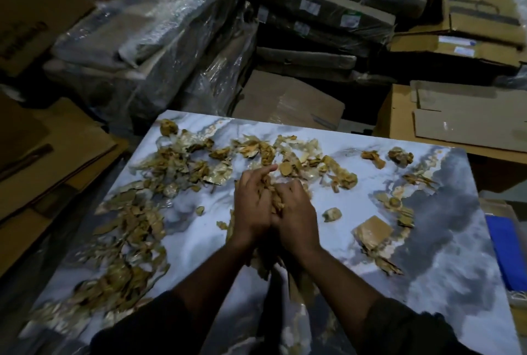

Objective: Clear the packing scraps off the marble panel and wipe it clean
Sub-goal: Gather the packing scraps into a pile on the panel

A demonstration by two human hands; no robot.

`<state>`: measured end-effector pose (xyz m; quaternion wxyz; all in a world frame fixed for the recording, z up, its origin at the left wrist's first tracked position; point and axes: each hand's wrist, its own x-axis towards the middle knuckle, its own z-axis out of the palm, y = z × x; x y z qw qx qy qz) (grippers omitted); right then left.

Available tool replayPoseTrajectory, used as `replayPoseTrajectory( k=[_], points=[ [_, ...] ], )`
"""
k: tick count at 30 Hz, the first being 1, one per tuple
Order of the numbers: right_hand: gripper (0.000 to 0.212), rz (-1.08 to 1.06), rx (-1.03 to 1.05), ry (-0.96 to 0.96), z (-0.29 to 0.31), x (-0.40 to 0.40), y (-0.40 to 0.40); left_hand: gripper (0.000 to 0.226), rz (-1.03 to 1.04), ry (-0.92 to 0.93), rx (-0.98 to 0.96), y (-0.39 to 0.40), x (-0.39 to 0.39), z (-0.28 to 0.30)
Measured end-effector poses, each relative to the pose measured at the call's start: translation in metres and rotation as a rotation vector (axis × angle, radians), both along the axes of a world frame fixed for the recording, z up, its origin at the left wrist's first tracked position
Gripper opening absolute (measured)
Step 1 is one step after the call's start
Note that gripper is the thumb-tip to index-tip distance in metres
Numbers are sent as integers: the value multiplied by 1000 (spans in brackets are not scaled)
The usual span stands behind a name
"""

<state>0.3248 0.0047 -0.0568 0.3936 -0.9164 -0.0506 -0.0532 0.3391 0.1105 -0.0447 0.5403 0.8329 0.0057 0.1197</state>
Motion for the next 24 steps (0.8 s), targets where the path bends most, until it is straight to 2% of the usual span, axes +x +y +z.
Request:
replayPoseTrajectory(
  k=[3, 6, 11, 17, 21, 24],
  points=[
    [50, 52, -154, 28, -23, -3, 9, 54, -88, 52, 275, 29, -1, -35],
    [65, 75, -268, 8, -41, -8, 15, 49, -57, 98, 341, 36, -14, -61],
    [47, 2, -312, -44, -57, -12, 18, 40, -32, 21, 403, 28, -27, -74],
    [48, 52, -342, 5, -57, -9, 18, 43, -45, 24, 469, 33, -28, -82],
    [72, 210, -305, 130, -44, -2, 3, 43, -71, -8, 495, 35, -27, -79],
    [91, 316, -236, 200, -29, 0, -15, 51, -106, 73, 401, 38, -25, -64]
  ],
)
